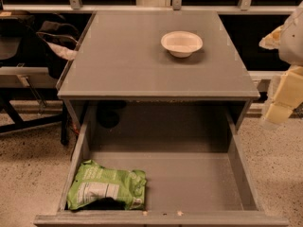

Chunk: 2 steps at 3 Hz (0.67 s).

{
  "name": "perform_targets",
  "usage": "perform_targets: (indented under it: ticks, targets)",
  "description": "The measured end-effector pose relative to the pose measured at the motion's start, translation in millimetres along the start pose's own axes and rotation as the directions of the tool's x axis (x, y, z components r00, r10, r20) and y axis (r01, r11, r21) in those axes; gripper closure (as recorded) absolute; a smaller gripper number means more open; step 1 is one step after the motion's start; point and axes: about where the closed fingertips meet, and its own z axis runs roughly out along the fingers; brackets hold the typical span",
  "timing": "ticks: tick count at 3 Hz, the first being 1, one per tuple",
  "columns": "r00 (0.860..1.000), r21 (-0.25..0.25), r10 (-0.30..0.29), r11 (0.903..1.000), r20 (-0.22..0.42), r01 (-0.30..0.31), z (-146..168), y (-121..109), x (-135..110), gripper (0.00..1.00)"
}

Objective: Pick green rice chip bag from top drawer and place on counter

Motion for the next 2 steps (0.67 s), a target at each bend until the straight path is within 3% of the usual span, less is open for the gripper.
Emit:
perform_targets:
  ticks: [1, 2]
  targets:
    - [1.0, 0.001, -0.001, 1.0, 0.001, 0.001, -0.3, -0.7, -0.8, 0.0]
    - [0.998, -0.038, 0.015, 0.9992, 0.069, -0.012, 3.5, -0.1, -4.8, 0.0]
